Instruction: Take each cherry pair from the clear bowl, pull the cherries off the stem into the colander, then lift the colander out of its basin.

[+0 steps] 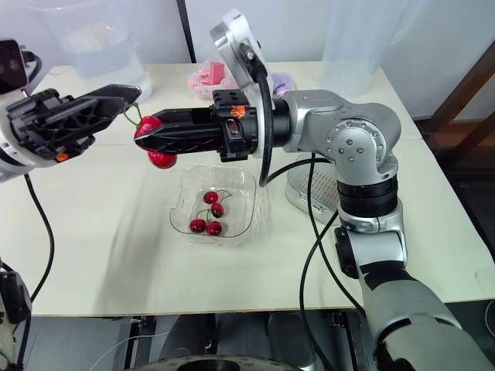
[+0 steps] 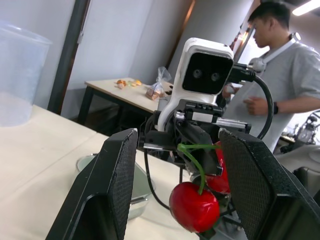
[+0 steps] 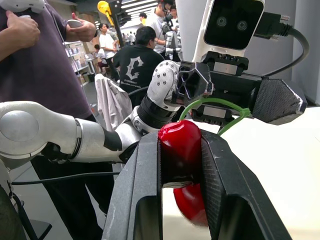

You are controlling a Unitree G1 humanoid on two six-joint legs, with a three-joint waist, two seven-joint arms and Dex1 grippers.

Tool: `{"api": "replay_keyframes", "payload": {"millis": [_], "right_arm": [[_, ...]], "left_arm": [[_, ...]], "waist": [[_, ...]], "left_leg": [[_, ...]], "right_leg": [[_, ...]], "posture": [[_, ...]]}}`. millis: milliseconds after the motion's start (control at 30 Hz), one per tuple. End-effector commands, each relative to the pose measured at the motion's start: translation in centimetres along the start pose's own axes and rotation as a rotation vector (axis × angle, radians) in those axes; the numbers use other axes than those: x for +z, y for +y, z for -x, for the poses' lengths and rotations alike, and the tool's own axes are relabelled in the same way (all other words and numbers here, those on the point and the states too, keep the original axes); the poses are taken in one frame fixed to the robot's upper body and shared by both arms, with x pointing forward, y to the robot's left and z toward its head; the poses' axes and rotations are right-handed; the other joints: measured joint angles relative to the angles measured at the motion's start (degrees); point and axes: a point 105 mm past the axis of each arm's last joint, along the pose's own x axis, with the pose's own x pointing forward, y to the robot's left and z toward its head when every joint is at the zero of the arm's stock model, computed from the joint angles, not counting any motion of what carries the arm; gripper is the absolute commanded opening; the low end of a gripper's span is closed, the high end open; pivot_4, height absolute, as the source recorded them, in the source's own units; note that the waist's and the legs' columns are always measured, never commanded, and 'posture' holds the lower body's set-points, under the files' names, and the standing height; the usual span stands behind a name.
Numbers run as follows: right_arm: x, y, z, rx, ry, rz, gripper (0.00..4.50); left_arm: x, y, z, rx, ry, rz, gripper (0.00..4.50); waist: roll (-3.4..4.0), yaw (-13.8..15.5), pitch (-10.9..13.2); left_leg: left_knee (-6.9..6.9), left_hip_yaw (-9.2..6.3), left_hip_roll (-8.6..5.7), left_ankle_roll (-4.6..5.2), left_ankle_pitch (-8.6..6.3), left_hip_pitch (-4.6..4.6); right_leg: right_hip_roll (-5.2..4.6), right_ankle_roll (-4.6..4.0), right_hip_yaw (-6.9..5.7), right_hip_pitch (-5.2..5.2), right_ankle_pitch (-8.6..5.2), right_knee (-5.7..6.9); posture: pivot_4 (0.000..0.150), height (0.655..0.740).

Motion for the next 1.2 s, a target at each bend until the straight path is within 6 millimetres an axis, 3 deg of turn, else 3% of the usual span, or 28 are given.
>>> {"api": "replay_keyframes", "payload": {"millis": [33,667,1200], "right_arm": [[0.99,0.75,-0.23,0.016,-0.004,0.061,0.52],[0.97,0.78,-0.28,0.01,0.0,0.063,0.52],[0.7,0.96,-0.04,0.009,0.005,0.107,0.52]], "left_arm": [[0.13,-0.95,-0.58,-0.043,-0.006,0.002,2.75],[-0.84,-1.16,-0.72,-0.043,0.028,0.027,2.75],[0.11,-1.77,-0.54,-0.076,0.054,-0.002,2.75]], "waist": [[0.0,0.0,0.0],[0.0,0.0,0.0],[0.0,0.1,0.0]], "left_leg": [[0.0,0.0,0.0,0.0,0.0,0.0],[-0.04,0.0,0.0,0.0,0.0,-0.02],[-0.42,0.0,0.0,-0.03,0.01,-0.07]], "right_leg": [[0.0,0.0,0.0,0.0,0.0,0.0],[0.0,0.0,0.0,-0.01,0.0,-0.09],[0.0,0.0,-0.01,-0.08,0.01,-0.4]], "posture": [[0.15,0.7367],[0.15,0.7367],[0.15,0.7367]]}}
